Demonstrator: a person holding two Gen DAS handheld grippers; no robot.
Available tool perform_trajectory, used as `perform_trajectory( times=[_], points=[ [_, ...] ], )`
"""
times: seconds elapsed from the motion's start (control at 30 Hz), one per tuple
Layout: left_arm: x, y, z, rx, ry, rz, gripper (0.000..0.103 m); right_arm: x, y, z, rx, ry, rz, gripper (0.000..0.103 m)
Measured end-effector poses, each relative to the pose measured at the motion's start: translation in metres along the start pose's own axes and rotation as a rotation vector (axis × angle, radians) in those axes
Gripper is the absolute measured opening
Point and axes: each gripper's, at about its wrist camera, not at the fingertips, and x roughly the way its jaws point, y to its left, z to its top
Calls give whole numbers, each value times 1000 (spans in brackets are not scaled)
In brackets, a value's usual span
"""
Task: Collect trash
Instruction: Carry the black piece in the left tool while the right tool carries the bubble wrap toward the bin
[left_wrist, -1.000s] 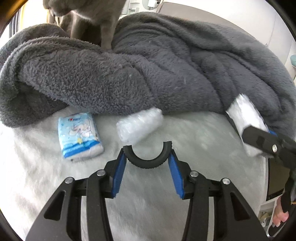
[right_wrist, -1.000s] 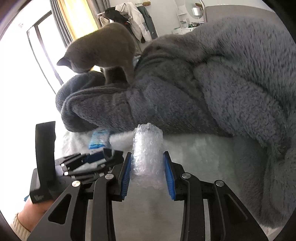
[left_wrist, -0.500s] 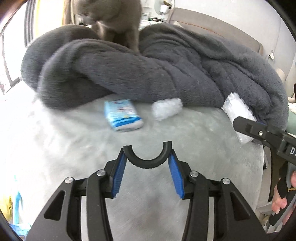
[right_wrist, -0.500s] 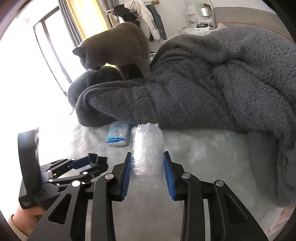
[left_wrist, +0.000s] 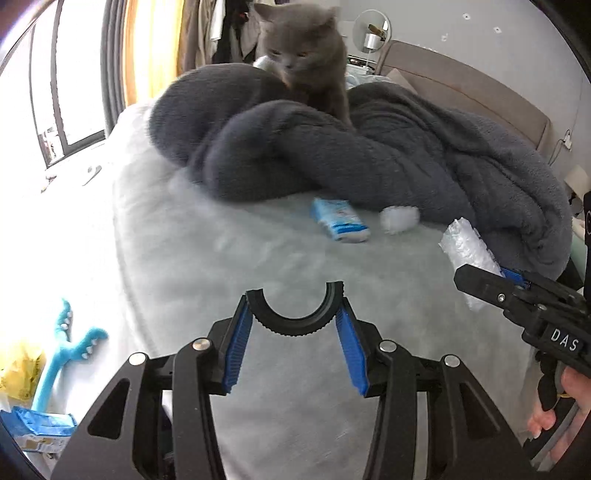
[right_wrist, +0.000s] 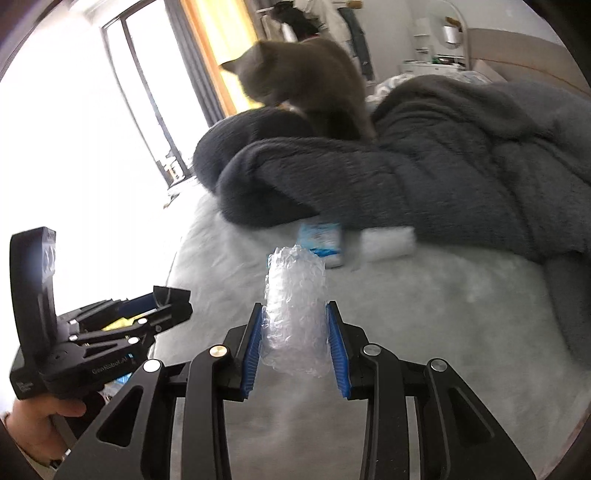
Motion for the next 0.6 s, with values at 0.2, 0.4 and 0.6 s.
perform_trajectory(
  times=[0.2, 0.4, 0.6],
  points=[
    [-12, 40, -13, -66, 37, 26, 49, 10, 39, -3, -56, 16, 56, 34],
    [-13, 68, -34, -72, 88, 47, 49, 27, 82, -7, -106, 36, 107, 34],
    [-17, 100, -54, -62, 120, 93, 49, 41, 125, -5, -147, 46, 161, 34]
  ],
)
